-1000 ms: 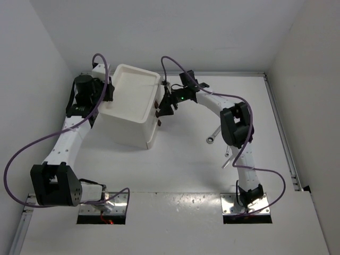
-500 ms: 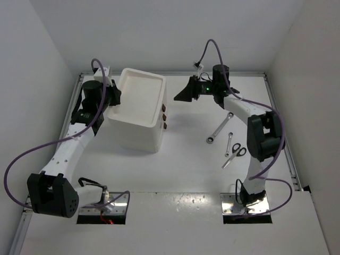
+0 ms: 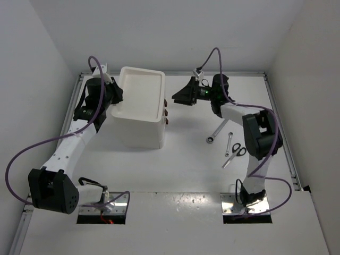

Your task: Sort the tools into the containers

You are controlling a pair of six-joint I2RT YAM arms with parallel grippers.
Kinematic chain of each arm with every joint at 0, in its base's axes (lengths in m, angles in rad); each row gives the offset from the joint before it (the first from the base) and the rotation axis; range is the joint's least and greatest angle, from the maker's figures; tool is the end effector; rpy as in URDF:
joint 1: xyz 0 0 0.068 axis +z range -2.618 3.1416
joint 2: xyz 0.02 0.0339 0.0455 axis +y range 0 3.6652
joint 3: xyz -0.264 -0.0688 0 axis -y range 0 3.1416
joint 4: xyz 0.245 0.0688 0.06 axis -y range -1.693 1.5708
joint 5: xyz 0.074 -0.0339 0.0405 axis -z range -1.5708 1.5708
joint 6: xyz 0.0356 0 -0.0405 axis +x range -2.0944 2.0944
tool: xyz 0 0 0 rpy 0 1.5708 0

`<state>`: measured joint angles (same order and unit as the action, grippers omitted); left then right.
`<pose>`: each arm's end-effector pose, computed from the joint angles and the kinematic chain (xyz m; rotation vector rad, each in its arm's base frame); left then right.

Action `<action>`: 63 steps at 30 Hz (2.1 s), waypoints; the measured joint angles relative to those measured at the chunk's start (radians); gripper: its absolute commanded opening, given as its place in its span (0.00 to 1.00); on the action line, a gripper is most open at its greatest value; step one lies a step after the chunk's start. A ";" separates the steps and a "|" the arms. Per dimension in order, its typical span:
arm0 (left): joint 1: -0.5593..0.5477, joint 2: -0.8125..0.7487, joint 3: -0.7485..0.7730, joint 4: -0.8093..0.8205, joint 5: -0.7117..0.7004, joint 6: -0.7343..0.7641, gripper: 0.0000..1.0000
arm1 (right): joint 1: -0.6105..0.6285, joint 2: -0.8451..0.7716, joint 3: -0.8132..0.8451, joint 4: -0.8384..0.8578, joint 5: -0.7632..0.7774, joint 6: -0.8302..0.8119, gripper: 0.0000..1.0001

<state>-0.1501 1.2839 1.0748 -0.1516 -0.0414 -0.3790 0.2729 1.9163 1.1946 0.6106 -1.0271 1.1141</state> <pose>0.2968 -0.0434 0.3359 -0.2496 1.9278 -0.3126 0.4009 0.1438 0.2348 -0.0943 2.0167 1.8126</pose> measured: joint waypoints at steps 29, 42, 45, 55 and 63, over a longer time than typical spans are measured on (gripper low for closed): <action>0.056 -0.012 -0.049 0.068 0.121 -0.049 0.00 | 0.063 0.367 0.041 0.645 0.058 0.863 0.58; 0.066 -0.023 -0.072 0.101 0.127 -0.079 0.00 | 0.077 0.298 0.040 0.646 0.053 0.866 0.42; 0.066 -0.024 -0.074 0.103 0.128 -0.079 0.00 | 0.082 0.296 0.040 0.647 0.050 0.868 0.22; 0.081 -0.038 -0.087 0.115 0.125 -0.093 0.00 | 0.085 0.283 0.010 0.646 0.062 0.873 0.00; 0.119 -0.075 -0.097 0.126 0.145 -0.123 0.00 | 0.036 0.265 -0.010 0.647 0.024 0.875 0.00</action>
<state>-0.0315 1.2087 0.9783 -0.0261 0.1040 -0.5018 0.3088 2.1811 1.1851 1.2572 -1.0027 1.9888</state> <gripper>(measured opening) 0.277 0.024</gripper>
